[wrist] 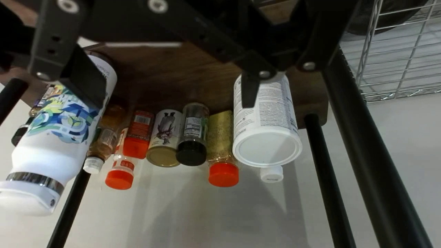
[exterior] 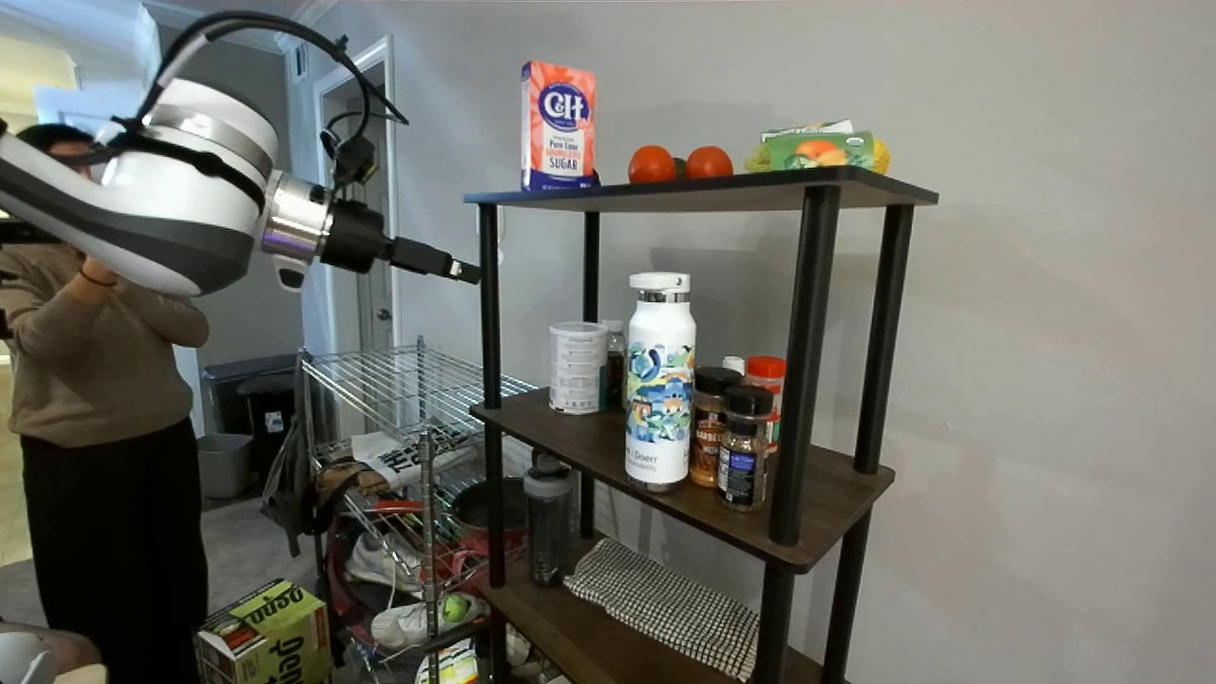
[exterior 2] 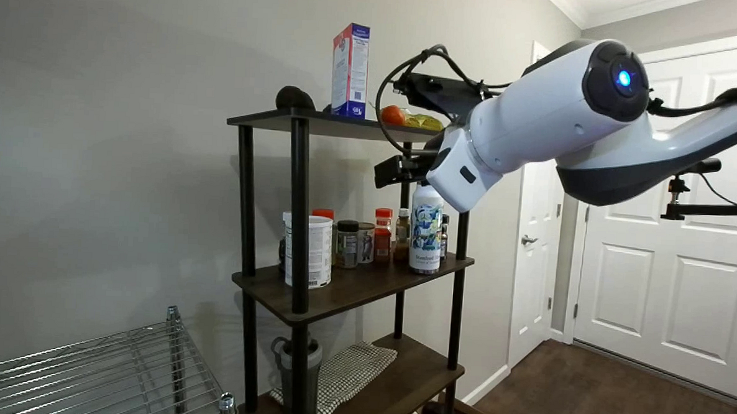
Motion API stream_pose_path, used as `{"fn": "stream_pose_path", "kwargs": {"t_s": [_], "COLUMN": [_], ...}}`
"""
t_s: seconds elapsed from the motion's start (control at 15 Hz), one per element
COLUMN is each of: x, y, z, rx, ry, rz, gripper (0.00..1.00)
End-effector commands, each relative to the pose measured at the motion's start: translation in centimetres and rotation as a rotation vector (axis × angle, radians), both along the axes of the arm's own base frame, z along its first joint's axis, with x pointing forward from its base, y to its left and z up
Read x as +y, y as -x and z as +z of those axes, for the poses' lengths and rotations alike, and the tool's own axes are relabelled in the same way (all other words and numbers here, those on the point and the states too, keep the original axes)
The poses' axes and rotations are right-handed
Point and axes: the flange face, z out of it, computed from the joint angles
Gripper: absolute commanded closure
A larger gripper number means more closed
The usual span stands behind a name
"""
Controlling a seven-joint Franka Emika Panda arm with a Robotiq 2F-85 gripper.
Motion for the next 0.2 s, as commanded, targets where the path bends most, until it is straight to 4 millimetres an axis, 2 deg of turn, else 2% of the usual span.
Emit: {"fn": "stream_pose_path", "kwargs": {"t_s": [0.0,0.13], "x": [-0.09,-0.21], "y": [0.06,0.11], "z": [-0.47,-0.78], "rx": [0.003,0.007], "ry": [-0.003,-0.002], "rz": [-0.003,-0.004], "gripper": [0.00,0.00]}}
